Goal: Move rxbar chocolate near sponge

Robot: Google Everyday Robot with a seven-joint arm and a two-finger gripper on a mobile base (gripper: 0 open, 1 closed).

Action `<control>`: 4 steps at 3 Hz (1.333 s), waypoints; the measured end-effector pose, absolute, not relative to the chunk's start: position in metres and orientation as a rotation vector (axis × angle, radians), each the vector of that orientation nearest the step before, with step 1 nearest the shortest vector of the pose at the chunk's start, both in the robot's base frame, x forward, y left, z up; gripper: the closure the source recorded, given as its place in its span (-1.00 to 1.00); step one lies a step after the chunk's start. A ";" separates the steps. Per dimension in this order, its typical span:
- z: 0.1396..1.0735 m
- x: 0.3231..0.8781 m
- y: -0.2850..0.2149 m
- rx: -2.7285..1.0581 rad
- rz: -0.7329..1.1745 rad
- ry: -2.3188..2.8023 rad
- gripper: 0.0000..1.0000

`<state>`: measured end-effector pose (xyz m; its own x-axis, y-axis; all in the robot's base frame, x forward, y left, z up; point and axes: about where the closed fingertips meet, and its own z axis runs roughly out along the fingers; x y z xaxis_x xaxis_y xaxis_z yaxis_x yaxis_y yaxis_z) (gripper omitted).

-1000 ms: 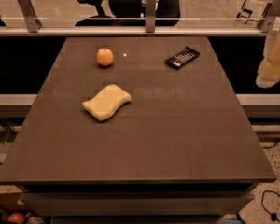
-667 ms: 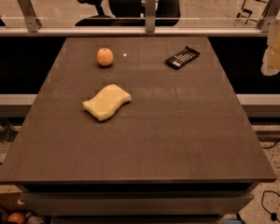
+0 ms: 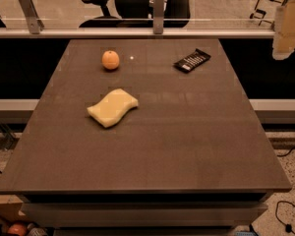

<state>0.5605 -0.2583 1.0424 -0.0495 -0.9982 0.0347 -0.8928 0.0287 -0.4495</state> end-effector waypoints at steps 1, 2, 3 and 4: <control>1.029 0.593 -0.265 -1.946 -0.507 2.044 -1.00; 0.992 0.647 -0.264 -1.980 -0.433 2.015 -1.00; 0.992 0.648 -0.264 -1.979 -0.435 2.013 -1.00; 0.993 0.654 -0.264 -1.983 -0.433 1.984 -1.00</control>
Offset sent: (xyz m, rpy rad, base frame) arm 0.0834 -0.0163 -0.0467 -0.0064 0.1244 -0.0048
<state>0.6544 -0.2643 0.9927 0.0000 -1.0000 -0.0005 -0.9090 0.0003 -0.4169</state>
